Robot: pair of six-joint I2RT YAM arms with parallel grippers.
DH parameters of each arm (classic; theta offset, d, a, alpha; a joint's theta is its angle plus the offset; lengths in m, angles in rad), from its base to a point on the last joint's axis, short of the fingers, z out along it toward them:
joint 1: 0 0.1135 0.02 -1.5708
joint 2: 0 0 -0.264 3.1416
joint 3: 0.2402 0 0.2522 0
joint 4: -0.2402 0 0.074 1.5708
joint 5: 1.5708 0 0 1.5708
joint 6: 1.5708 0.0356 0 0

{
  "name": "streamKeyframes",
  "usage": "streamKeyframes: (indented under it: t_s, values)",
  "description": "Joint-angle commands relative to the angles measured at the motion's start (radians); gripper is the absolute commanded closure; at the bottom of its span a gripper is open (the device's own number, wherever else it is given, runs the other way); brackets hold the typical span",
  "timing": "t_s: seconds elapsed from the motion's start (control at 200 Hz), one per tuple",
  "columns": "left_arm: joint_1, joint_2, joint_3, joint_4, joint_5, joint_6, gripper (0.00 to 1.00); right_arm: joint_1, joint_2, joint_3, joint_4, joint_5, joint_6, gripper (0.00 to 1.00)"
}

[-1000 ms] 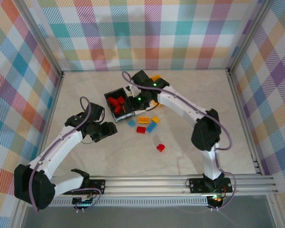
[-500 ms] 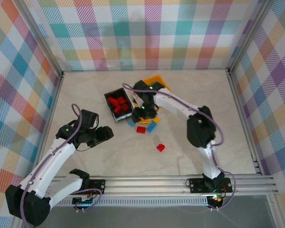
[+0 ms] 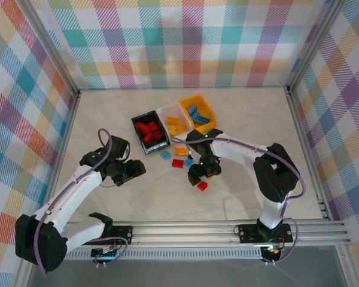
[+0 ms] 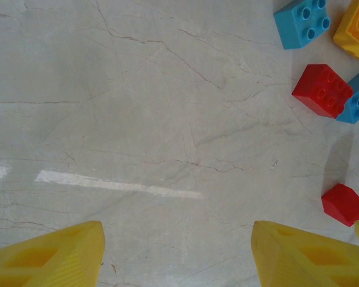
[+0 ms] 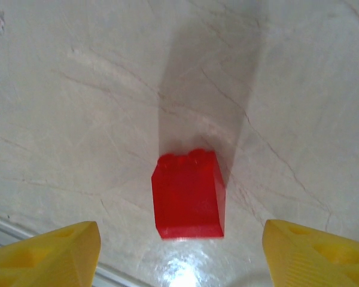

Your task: Sort the legos into containers by color

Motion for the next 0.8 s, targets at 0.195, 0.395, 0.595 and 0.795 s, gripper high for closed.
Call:
streamKeyframes:
  t_s: [0.195,0.395,0.595,0.795]
  values:
    - [0.011,-0.056,-0.015,0.004,0.014,-0.036,0.34,0.009,0.074,-0.035,0.081,0.027,-0.037,0.31]
    - [0.012,-0.042,-0.005,0.004,0.017,-0.027,0.34,0.014,0.104,-0.050,0.096,0.044,-0.022,0.36]
    - [0.011,-0.027,0.002,0.006,0.019,-0.016,0.34,0.020,0.111,-0.078,0.098,0.065,-0.007,0.48]
    - [0.011,-0.026,-0.005,0.016,0.019,-0.011,0.33,0.021,0.098,-0.079,0.089,0.076,0.001,0.60]
